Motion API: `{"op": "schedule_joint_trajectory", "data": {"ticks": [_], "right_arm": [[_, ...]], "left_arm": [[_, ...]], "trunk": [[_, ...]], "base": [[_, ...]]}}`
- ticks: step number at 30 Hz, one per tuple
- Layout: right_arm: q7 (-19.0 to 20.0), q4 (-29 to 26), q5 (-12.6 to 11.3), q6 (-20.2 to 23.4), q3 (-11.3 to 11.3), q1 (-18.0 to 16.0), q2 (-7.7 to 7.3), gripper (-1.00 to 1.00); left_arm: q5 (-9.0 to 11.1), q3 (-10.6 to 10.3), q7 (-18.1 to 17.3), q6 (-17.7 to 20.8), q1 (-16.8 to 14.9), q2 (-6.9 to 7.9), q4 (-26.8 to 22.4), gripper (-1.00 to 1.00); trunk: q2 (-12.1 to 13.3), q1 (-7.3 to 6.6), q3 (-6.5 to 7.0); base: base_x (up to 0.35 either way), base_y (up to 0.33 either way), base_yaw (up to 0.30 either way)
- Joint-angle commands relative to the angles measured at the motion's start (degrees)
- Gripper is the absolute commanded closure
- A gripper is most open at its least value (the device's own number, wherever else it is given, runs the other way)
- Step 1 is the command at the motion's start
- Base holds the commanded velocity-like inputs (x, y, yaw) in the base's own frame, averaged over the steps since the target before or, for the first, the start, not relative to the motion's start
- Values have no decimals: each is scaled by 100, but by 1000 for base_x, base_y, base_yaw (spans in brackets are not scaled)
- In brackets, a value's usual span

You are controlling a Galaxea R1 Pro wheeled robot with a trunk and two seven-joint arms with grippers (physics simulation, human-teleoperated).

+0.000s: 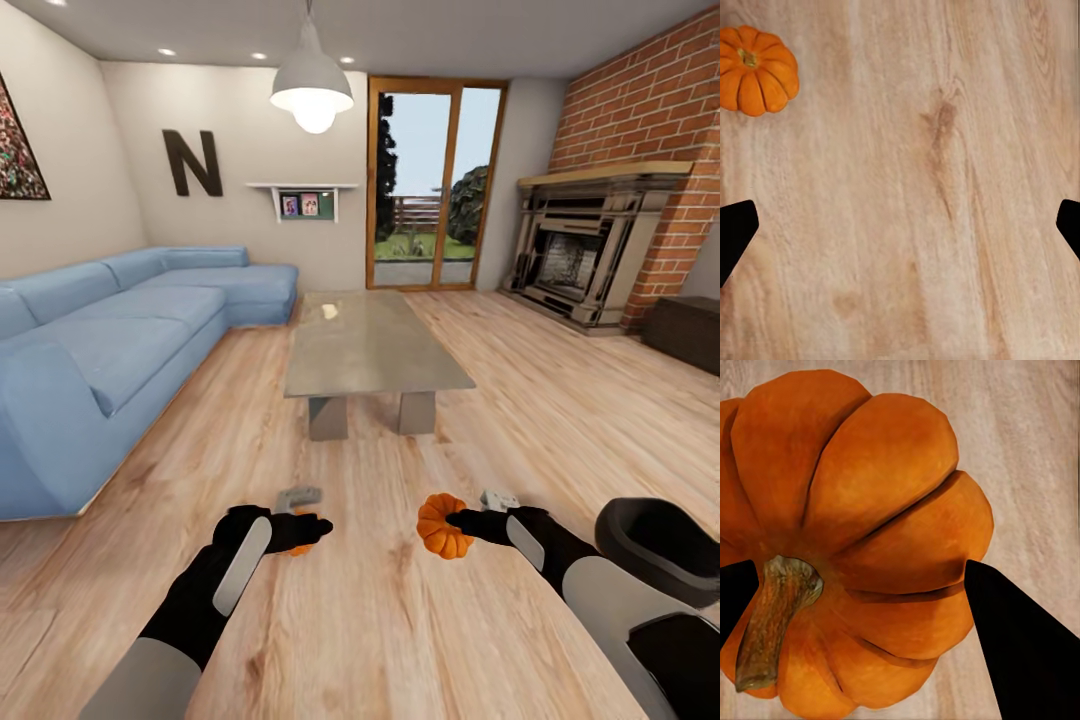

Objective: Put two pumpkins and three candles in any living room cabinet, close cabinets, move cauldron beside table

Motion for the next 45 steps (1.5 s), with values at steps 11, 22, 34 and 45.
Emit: {"op": "schedule_joint_trajectory", "data": {"ticks": [11, 22, 34, 45], "right_arm": [[-9, -14, -2, 23, 15, -5, -4, 100], [-31, -261, 3, -6, -121, -120, -25, 100], [-79, -629, 59, 23, -125, -84, -30, 100], [-76, -631, 63, 45, -136, -84, -38, 100]], "left_arm": [[60, -3, 59, 1, -2, 8, -6, -100], [70, 17, 19, -158, 2, 98, -55, -100], [60, 57, -1, -284, 2, 282, 332, -100], [64, 70, -196, -457, 5, 292, 684, -100]], "trunk": [[-2, 1, -6], [6, -14, 127], [10, -22, 194], [10, -22, 194]], "base": [[156, 295, -176], [7, 108, -3], [57, 32, 0], [250, 118, -37]]}}
